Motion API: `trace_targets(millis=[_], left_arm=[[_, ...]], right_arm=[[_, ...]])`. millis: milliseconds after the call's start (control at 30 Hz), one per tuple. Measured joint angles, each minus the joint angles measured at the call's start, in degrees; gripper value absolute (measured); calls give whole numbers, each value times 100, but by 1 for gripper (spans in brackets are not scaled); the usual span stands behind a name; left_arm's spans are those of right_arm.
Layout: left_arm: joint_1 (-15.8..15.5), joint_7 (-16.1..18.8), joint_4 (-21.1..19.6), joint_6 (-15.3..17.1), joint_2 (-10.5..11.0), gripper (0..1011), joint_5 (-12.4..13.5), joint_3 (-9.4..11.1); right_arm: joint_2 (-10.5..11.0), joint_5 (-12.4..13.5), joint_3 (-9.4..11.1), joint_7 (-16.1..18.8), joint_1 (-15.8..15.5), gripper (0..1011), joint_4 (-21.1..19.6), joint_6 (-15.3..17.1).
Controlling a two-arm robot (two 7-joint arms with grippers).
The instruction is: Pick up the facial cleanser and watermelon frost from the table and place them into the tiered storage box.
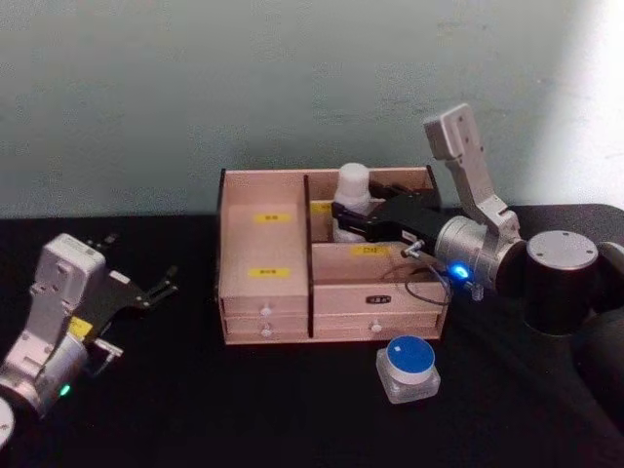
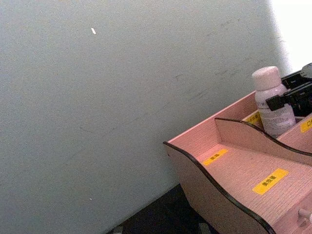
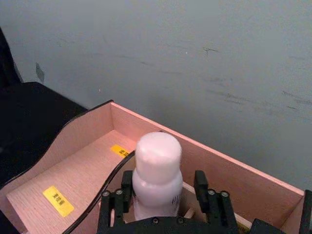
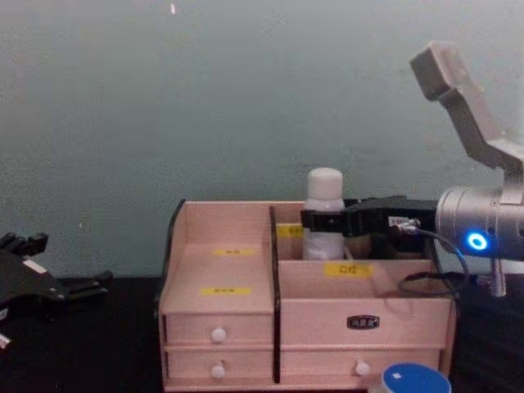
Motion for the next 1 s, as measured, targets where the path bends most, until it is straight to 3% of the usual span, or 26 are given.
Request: trace_targets(millis=[267,533,900,1000], left_arm=[[0,0,0,0,0,1001,0,0],[0,0,0,0,0,1001,0,0],[0,0,0,0,0,1002,0,0],[0,0,0,0,0,1002,0,0]], right_arm=[[1,4,2,0,-2,1002,-4,-7],[4,9,5,2,-11,1000,-15,-13],[354,120,199,-15,-501,1000,-1055,-40],[619,214,263,41,-813,1000,-1584,82]])
